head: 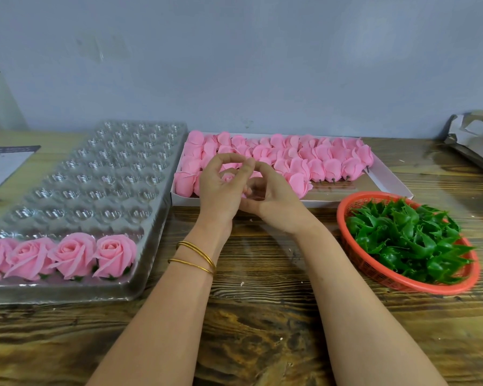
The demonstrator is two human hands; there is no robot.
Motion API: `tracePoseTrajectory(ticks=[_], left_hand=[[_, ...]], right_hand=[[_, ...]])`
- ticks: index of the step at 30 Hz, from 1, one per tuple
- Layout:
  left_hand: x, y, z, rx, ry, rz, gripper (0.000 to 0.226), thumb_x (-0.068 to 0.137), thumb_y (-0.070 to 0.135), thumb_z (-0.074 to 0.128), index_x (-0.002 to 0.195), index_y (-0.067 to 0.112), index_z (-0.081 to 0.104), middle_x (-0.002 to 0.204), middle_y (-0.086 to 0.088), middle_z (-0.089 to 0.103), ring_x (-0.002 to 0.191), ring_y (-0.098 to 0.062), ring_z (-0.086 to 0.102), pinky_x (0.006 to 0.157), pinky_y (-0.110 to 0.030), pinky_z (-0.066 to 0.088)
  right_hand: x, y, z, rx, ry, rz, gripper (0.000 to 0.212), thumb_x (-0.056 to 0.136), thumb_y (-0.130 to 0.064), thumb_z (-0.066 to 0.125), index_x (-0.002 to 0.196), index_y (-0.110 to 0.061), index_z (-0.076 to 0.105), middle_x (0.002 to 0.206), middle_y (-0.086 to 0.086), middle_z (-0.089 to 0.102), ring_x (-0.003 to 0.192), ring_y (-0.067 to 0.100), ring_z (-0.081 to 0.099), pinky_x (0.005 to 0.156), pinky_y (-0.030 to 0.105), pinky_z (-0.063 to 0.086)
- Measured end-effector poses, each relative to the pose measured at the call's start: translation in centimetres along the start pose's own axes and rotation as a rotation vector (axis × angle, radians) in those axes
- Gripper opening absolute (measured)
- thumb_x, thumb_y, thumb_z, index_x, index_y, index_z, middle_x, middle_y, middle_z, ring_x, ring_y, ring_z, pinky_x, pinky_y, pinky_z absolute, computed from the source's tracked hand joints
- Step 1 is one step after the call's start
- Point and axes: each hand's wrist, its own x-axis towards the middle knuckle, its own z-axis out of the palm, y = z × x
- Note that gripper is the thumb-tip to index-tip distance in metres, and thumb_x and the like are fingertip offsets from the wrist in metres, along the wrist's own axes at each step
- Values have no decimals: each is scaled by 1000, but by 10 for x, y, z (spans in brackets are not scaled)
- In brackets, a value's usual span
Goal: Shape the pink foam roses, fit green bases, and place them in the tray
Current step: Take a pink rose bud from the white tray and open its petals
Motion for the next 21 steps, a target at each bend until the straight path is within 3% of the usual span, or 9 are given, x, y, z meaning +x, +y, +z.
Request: tracePoseTrajectory(ticks=[1, 3, 5, 8, 13, 17, 21], left_hand=[[0, 2, 0, 9, 1, -8, 11, 80, 38, 77, 87, 36, 69, 88, 2, 68, 102, -32, 66, 79, -43, 59], [-1, 4, 0, 18, -1, -22, 8, 82, 35, 77, 83, 38, 69, 96, 0, 69, 110, -36, 63, 86, -50, 56], [-1, 4, 0, 3, 14, -40, 11, 86, 29, 74, 80, 37, 68, 83, 6, 67, 87, -21, 65, 72, -36, 56], [-1, 4, -1, -55, 49, -82, 11, 91, 22, 69, 83, 30, 67, 57, 13, 55, 53, -8, 51, 50, -20, 45], [-1, 4, 0, -136, 81, -100, 6, 95, 18, 64, 89, 20, 63, 47, 11, 47, 44, -6, 46, 47, -19, 45], [-2, 4, 0, -49, 49, -5, 5, 93, 19, 67, 91, 20, 62, 65, 4, 58, 49, -5, 53, 47, -19, 45], [-5, -1, 2, 219, -47, 141, 17, 90, 14, 67, 95, 28, 58, 81, -7, 66, 58, -7, 63, 50, -19, 48]], right_hand=[[0, 0, 0, 4, -11, 5, 62, 84, 1, 71, 137, -12, 43, 76, 1, 52, 79, 18, 55, 79, 31, 50], [0, 0, 0, 21, -24, 18, 59, 86, 1, 69, 138, -11, 43, 73, -2, 51, 79, 17, 56, 80, 30, 51], [0, 0, 1, 40, -20, 41, 58, 86, 0, 70, 137, -11, 44, 75, -2, 53, 81, 17, 57, 84, 33, 52], [0, 0, 1, 43, -1, 70, 62, 81, 0, 74, 135, -13, 48, 79, -1, 60, 81, 13, 61, 82, 26, 53], [1, -1, 0, 33, 29, 83, 60, 78, 6, 68, 132, -15, 51, 94, 8, 68, 93, 20, 67, 86, 27, 54], [2, -3, -4, 174, 128, 78, 43, 82, 0, 61, 123, -9, 58, 94, 12, 69, 93, 22, 69, 92, 39, 56], [4, -3, -8, 248, 209, 97, 30, 84, -16, 63, 113, -10, 65, 96, 9, 69, 89, 18, 68, 83, 36, 58]])
